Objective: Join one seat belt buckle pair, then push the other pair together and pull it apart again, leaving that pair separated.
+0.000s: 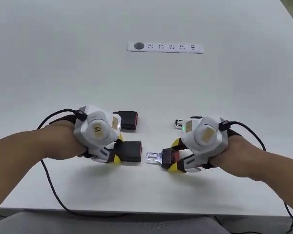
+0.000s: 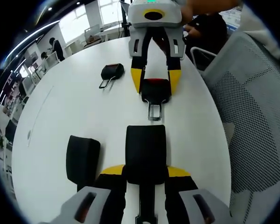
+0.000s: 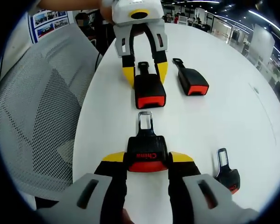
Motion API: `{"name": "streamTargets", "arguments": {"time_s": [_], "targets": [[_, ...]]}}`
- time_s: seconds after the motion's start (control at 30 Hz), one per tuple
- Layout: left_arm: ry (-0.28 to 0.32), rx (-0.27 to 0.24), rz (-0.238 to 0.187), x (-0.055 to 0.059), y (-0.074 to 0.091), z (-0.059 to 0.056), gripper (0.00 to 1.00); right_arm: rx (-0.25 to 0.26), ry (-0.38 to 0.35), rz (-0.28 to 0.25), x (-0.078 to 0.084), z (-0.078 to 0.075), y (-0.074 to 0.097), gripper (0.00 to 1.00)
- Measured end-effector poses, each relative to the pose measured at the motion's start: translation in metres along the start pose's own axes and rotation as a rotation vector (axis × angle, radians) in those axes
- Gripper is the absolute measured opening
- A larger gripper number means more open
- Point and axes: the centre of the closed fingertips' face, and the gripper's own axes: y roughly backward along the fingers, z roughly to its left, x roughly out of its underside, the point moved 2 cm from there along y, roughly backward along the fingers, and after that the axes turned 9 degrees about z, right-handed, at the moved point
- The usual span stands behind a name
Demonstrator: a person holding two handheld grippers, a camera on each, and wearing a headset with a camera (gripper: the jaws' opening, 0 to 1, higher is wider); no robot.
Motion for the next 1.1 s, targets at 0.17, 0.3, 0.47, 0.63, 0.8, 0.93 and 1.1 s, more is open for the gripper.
{"name": "streamTargets", "arguments": {"time_s": [0.17,0.3,0.47,0.63,0.8,0.93,1.1], "targets": [[0.002,0.000,-0.002,0.001,0.000,0.000,0.32,0.006,0.005,0.007,-0.003,-0.003,-0.002,0.33],[0.009,-0.001,-0.011,0.002,-0.001,0.000,0.32,0.009,0.004,0.005,-0.006,-0.002,-0.002,0.33],[0.007,0.003,-0.004,0.001,-0.001,0.000,0.32,0.021,-0.005,-0.003,-0.010,-0.004,-0.004,0.33],[0.010,0.005,-0.003,0.002,-0.001,0.001,0.32,0.024,-0.009,-0.008,-0.011,-0.007,-0.004,0.33],[0.010,0.009,0.002,0.002,-0.002,0.001,0.32,0.028,-0.005,-0.003,-0.012,-0.008,-0.004,0.33],[0.007,0.012,0.009,0.002,-0.002,0.001,0.32,0.037,0.017,0.013,-0.013,-0.009,-0.003,0.33],[0.009,0.015,0.010,0.003,-0.003,0.002,0.32,0.055,0.061,0.025,-0.017,-0.009,-0.005,0.33]]}}
